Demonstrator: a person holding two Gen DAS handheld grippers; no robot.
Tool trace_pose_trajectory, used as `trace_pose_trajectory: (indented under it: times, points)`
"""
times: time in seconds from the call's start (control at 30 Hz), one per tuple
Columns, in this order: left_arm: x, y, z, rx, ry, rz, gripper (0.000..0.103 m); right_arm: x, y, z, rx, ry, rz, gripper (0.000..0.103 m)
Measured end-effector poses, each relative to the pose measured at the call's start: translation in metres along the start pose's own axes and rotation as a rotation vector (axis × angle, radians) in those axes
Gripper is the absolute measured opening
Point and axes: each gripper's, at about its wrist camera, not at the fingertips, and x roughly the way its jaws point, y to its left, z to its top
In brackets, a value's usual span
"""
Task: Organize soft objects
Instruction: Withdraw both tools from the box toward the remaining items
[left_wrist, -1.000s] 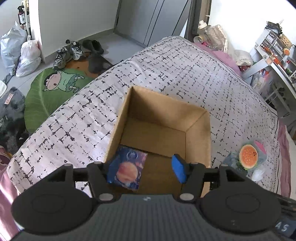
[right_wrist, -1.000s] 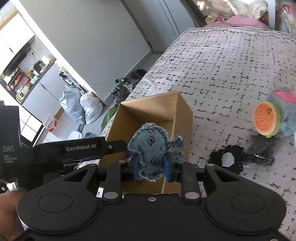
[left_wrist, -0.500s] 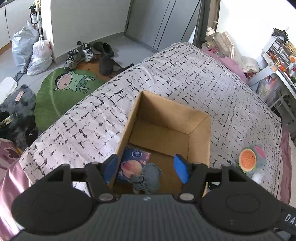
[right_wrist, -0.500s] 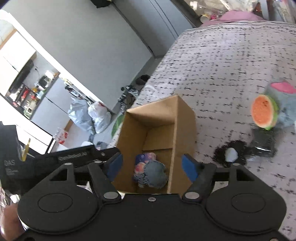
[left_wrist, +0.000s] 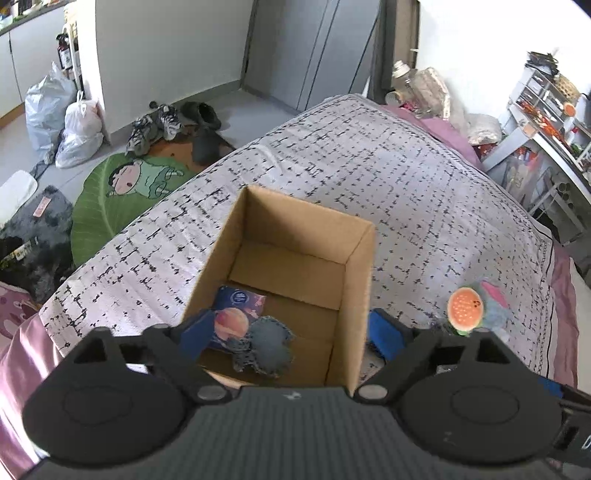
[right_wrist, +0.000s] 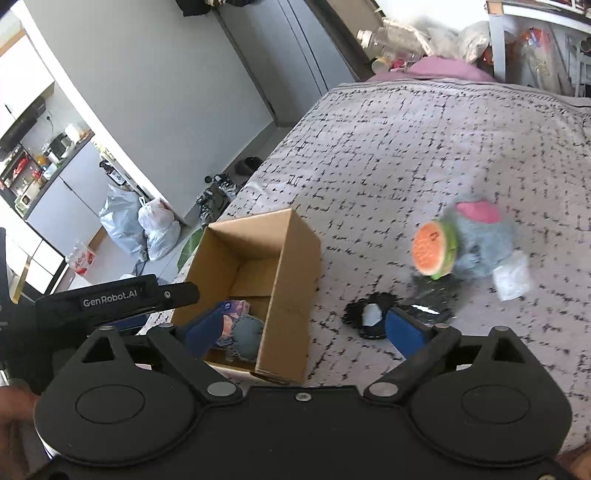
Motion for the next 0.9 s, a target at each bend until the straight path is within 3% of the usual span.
trace_pose_trajectory:
  times: [0.17,0.57,0.9]
  points:
    - [-0.01,-0.017,-0.004,0.026,-0.033,0.008,0.102,-0.016,-0.017,0.005,0.006,-0.018,-0.017,0.103]
    - [-0.02,-0.049,-0.012,0.043,-0.065,-0.024,0.103,-0.041,-0.06,0.013,0.023,-0.061,-0.059,0.103]
    - [-0.016,-0.074,-0.02,0.061,-0.041,-0.06,0.103,-0.034,-0.105,0.003,0.148,-0.096,-0.083,0.103]
